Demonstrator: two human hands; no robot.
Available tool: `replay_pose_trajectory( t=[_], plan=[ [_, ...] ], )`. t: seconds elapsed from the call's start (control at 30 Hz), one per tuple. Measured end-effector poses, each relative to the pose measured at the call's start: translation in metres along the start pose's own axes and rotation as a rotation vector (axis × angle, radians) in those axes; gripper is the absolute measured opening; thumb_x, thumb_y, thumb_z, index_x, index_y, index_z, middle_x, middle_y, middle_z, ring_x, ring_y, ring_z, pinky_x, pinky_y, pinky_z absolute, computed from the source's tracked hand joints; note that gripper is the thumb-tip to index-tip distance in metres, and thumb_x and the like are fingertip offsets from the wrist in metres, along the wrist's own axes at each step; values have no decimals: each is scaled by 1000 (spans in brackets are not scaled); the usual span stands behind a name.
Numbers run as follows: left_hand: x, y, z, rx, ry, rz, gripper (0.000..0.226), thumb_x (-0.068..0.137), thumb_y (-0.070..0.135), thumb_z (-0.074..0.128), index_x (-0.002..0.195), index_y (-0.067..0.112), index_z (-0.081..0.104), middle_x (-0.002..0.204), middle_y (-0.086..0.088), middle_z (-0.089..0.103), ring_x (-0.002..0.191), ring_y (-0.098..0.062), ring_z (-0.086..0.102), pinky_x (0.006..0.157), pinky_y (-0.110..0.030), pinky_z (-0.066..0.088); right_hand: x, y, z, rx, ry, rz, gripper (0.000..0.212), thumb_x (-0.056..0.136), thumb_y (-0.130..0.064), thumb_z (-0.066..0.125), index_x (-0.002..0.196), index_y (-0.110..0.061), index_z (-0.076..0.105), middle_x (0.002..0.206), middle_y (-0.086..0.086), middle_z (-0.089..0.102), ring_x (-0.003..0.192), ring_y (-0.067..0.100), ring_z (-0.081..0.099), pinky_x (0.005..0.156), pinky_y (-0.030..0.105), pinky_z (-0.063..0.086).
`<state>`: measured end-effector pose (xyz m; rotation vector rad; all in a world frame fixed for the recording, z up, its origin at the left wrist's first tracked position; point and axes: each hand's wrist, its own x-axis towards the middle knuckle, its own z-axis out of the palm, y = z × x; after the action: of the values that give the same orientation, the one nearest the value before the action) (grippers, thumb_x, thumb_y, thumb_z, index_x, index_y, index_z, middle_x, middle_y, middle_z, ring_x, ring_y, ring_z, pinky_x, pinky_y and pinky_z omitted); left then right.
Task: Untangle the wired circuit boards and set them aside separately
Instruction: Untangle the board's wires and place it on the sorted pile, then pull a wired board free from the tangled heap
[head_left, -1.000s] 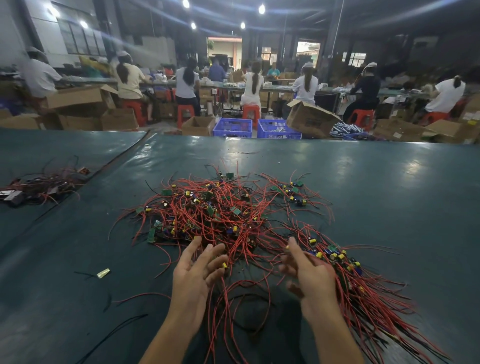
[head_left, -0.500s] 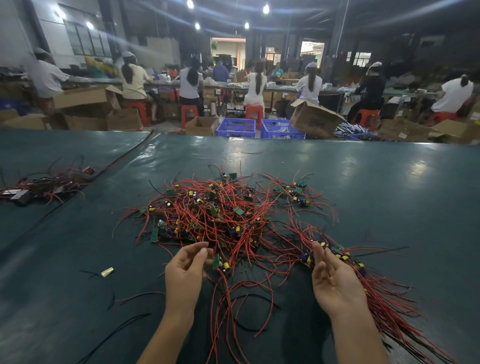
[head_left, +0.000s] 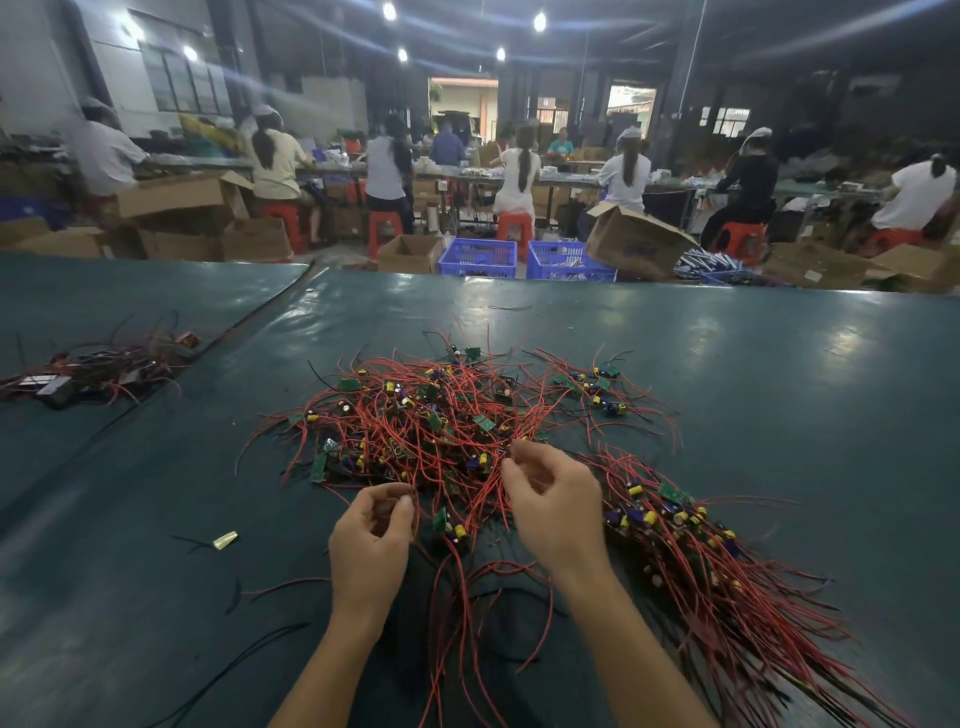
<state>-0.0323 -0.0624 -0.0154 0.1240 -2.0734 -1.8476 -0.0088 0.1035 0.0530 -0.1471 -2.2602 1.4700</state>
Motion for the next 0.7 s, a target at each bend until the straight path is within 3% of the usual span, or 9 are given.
replay_pose_trajectory(
  t=[0.1,0.2,0.37,0.47,0.6,0.7],
  plan=[
    [2,0,0,-26,17,-21,13,91,17,63,85,28,68,74,6,68,67,-8,62,63,-28,51,22,-10,21,-320,-105,-251,38,96,-24,60,132,-15,61,130,-1,60,121,15,54,97,28,48],
    [3,-2,0,-38,18,-24,12,91,18,63,85,27,67,69,6,66,59,-6,57,58,-28,47,42,-12,38,-503,-247,-211,46,99,-29,53,144,-20,48,143,1,49,129,22,49,96,40,50],
    [4,-4,-1,-36,-9,-13,11,92,19,62,85,25,68,64,6,63,58,-10,55,57,-31,46,53,-2,47,-726,-369,-139,31,102,-29,46,123,-15,66,120,8,55,113,31,54,84,41,52],
    [3,-5,-1,-23,-18,-6,12,92,18,61,84,24,68,61,8,62,56,-7,55,57,-30,46,52,4,51,-768,-372,-139,30,102,-28,48,116,-11,67,119,7,57,108,31,58,79,39,49],
    [4,-6,-2,-21,-13,-13,13,92,18,61,84,24,68,61,9,63,56,-6,56,57,-31,47,51,4,52,-561,-438,114,29,98,-38,55,110,-16,70,106,8,69,88,28,63,76,38,54],
    [5,-7,-2,-5,-14,-12,13,92,18,61,83,25,68,61,10,63,56,-5,56,57,-31,48,49,2,51,-521,-488,134,26,96,-39,59,102,-17,72,89,5,69,81,27,64,76,39,57]
  ],
)
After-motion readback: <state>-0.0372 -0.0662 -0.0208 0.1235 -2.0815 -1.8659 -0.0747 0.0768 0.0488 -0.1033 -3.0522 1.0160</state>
